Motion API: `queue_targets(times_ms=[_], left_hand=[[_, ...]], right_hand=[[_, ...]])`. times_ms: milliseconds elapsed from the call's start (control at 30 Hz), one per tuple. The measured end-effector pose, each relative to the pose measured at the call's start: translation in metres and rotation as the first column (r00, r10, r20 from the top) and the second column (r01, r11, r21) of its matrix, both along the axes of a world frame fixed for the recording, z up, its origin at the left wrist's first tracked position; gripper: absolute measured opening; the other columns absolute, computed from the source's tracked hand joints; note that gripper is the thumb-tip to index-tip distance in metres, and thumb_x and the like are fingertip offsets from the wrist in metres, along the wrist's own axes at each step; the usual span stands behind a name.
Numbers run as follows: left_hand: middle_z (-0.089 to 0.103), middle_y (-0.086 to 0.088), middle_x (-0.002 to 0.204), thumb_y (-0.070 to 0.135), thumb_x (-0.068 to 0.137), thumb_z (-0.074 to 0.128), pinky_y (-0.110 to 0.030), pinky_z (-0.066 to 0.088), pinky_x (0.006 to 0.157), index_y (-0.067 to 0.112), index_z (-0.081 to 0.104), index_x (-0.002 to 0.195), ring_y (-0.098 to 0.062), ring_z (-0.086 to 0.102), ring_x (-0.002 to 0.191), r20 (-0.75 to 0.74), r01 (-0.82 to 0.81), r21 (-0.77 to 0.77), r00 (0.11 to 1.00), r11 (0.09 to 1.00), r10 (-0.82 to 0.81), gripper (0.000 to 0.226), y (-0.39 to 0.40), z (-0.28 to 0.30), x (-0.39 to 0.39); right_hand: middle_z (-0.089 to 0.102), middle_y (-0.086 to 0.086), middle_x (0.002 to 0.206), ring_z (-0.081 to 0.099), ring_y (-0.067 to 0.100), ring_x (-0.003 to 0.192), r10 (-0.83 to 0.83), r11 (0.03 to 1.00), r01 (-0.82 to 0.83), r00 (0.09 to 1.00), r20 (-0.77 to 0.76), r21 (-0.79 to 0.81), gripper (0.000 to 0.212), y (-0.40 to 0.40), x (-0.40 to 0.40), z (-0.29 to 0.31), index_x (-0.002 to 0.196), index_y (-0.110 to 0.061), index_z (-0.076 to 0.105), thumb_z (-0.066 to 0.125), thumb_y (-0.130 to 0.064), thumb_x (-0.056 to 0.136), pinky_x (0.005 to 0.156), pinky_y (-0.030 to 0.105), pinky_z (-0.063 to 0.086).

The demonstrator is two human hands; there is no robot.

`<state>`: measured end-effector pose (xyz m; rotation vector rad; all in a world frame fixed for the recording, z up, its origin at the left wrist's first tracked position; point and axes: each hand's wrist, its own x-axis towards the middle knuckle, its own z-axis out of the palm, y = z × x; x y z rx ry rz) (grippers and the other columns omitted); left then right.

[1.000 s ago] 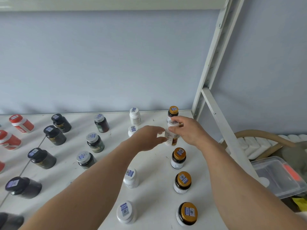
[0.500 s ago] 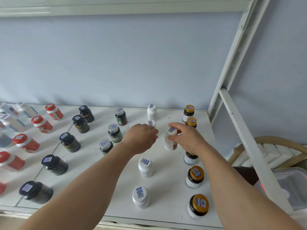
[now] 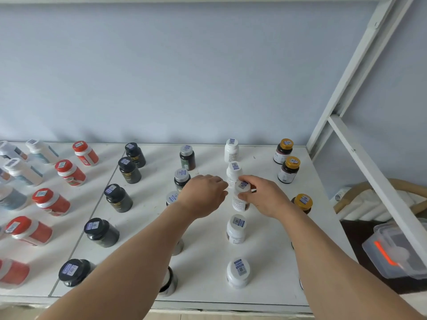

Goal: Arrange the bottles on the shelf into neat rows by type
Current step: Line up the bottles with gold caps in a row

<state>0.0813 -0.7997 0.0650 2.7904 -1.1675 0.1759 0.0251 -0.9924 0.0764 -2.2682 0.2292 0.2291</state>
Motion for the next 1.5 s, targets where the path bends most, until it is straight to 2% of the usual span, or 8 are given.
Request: queue_targets(times_ms=[300,433,700,833,1033,1133,1267,1500], left_hand=[[0.066,0.004,0.102,0.038,0.098,0.042,-0.033,0.046,0.076,0.019,0.064,0.107,-0.022,0.061,0.095,-0.023,0.001,0.000,1.000,1.000,-0.001,0.031,0.009,-0.005,0.009],[0.066,0.004,0.104,0.037,0.098,0.042,-0.032,0.045,0.077,0.018,0.064,0.109,-0.022,0.061,0.096,-0.012,-0.003,-0.011,1.000,1.000,0.003,0.031,0.010,-0.003,0.010],[0.066,0.005,0.112,0.038,0.099,0.041,-0.032,0.045,0.079,0.020,0.063,0.116,-0.022,0.061,0.102,-0.007,0.010,-0.017,1.000,1.000,-0.011,0.033,0.002,0.010,0.012],[0.066,0.004,0.109,0.038,0.098,0.042,-0.032,0.045,0.076,0.019,0.064,0.113,-0.024,0.061,0.099,0.019,0.043,-0.029,0.999,0.999,-0.043,0.032,-0.017,0.022,0.016],[0.065,0.003,0.107,0.036,0.099,0.041,-0.033,0.048,0.071,0.016,0.064,0.108,-0.023,0.061,0.096,0.011,0.065,-0.036,0.998,0.997,-0.065,0.032,-0.068,0.038,0.022],[0.061,0.003,0.121,0.036,0.099,0.043,-0.034,0.049,0.081,0.016,0.060,0.119,-0.021,0.057,0.108,-0.091,0.034,-0.037,0.995,0.999,-0.037,0.033,-0.096,0.042,0.027],[0.047,0.004,0.143,0.039,0.099,0.044,-0.037,0.046,0.097,0.021,0.044,0.141,-0.020,0.046,0.129,-0.288,-0.019,0.017,0.957,1.000,0.023,0.045,-0.133,0.043,0.035],[0.044,0.000,0.147,0.041,0.098,0.047,-0.039,0.045,0.100,0.022,0.035,0.147,-0.023,0.046,0.131,-0.377,-0.044,0.109,0.923,0.993,0.082,0.054,-0.170,0.027,0.047]], right_hand=[[0.058,-0.007,0.130,0.055,0.013,0.113,-0.017,0.999,0.017,1.000,-0.008,0.050,0.053,0.017,0.011,-0.016,0.136,-0.031,0.049,0.067,-0.022,0.087,0.091,0.023,0.041],[0.058,-0.007,0.127,0.055,0.011,0.110,-0.023,0.998,0.023,1.000,0.002,0.051,0.053,0.017,0.013,-0.018,0.135,-0.031,0.049,0.068,-0.021,0.086,0.082,0.017,0.040],[0.055,-0.009,0.135,0.052,0.012,0.119,-0.024,0.999,0.025,0.999,-0.021,0.034,0.064,0.016,0.004,-0.004,0.139,-0.033,0.043,0.072,-0.029,0.082,0.099,0.031,0.043],[0.052,-0.012,0.135,0.050,0.008,0.121,-0.079,0.997,0.079,0.994,0.072,-0.001,0.059,-0.004,0.003,0.022,0.136,-0.031,0.047,0.069,-0.040,0.083,0.098,0.028,0.040],[0.053,-0.004,0.137,0.051,0.013,0.121,-0.209,0.971,0.225,0.964,0.166,-0.083,0.048,-0.075,0.014,0.039,0.133,-0.030,0.051,0.062,-0.040,0.088,0.090,0.025,0.037],[0.050,-0.003,0.139,0.050,0.019,0.121,-0.230,0.960,0.250,0.961,0.156,-0.127,0.049,-0.104,0.022,0.038,0.135,-0.028,0.049,0.062,-0.038,0.088,0.089,0.026,0.037],[0.044,-0.001,0.145,0.047,0.021,0.126,-0.219,0.964,0.231,0.970,0.105,-0.129,0.055,-0.128,0.031,0.023,0.140,-0.026,0.044,0.062,-0.035,0.089,0.094,0.029,0.036],[0.049,0.002,0.139,0.049,0.022,0.123,-0.194,0.977,0.195,0.981,0.022,-0.090,0.062,-0.139,0.046,0.000,0.143,-0.022,0.037,0.065,-0.032,0.088,0.091,0.027,0.036]])
